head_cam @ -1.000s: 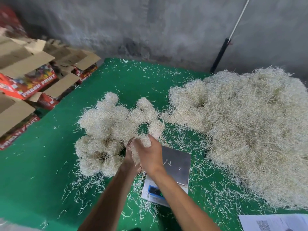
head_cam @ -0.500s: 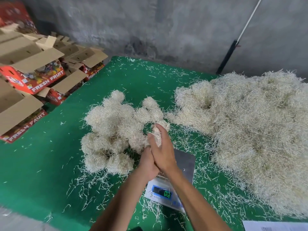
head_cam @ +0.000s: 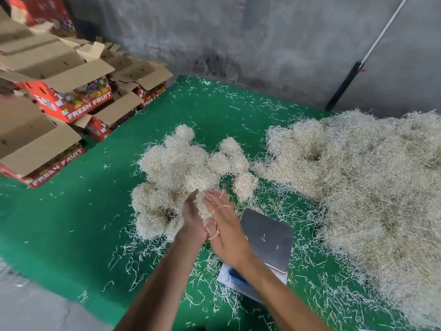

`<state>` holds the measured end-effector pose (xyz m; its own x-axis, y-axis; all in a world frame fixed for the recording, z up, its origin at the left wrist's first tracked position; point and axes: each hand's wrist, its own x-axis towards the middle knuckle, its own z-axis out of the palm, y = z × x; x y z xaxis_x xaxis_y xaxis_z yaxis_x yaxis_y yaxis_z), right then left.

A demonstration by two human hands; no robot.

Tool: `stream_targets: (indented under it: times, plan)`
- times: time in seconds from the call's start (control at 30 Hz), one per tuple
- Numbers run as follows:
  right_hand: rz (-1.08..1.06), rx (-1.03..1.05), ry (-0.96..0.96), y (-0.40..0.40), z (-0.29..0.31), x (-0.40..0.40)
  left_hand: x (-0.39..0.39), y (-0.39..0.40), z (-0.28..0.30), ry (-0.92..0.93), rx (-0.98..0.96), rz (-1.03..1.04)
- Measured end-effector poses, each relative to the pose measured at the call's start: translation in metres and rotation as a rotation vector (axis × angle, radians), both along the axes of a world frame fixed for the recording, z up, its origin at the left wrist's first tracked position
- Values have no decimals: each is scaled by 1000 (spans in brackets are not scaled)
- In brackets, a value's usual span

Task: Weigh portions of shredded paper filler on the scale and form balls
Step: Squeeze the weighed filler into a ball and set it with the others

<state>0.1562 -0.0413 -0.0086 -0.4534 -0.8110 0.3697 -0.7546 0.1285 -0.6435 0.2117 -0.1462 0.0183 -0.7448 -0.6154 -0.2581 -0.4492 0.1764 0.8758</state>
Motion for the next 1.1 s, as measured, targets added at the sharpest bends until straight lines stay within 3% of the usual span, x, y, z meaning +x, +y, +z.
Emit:
stream_targets:
  times: [0.03,0.07,0.1,0.13,0.17,0.2,0.23,0.3,0.33,0.4,0.47,0.57,0.6,0.67,0.7,0.73,0.77,0.8,0.9,1.03,1.1]
  plan:
    - [17,-16,-40,-9,2,4,8,7,1,27,-82,-163]
    - [-17,-18,-118,-16,5,1,10,14,0,118,-22,-225]
    - [-67,-3,-177,-19,9,-10,16,17,-3,199,-3,-195]
    - [-113,26,-173,-18,13,-23,10,13,-8,131,93,-122]
    - [-137,76,-105,-14,14,-31,10,10,3,126,-21,-214]
    - [-132,147,-14,-9,12,-34,10,1,10,91,25,-178]
    - [-101,221,46,-6,9,-32,6,-10,5,78,220,24]
    - [32,347,-5,-4,3,-20,2,-30,6,99,450,177]
    - [93,361,-89,-5,2,-16,2,-38,0,26,361,155]
    - [91,217,-349,-6,9,-15,7,-54,0,-105,136,113]
    - [-96,-19,-650,-8,20,-22,13,-69,-1,-77,44,168]
    - [-397,-329,-817,-10,28,-30,22,-78,-7,-134,5,258]
    - [-408,-337,-783,-13,30,-26,22,-71,-8,-127,110,226]
    - [-301,-132,-573,-27,31,-9,24,-61,-8,-60,342,160]
    - [-224,20,-385,-35,26,4,23,-52,-4,107,596,191]
    - [-175,116,-207,-43,17,11,20,-42,1,201,1000,198]
    - [-170,116,-112,-49,14,13,18,-33,4,231,1301,218]
    - [-210,57,-125,-52,14,9,16,-29,0,222,1446,222]
    - [-239,-91,-444,-44,20,-15,21,-42,15,156,1399,211]
    - [31,-130,-74,-45,3,12,14,-54,14,360,1421,365]
    - [51,-110,-20,-59,5,16,14,-37,8,307,1343,341]
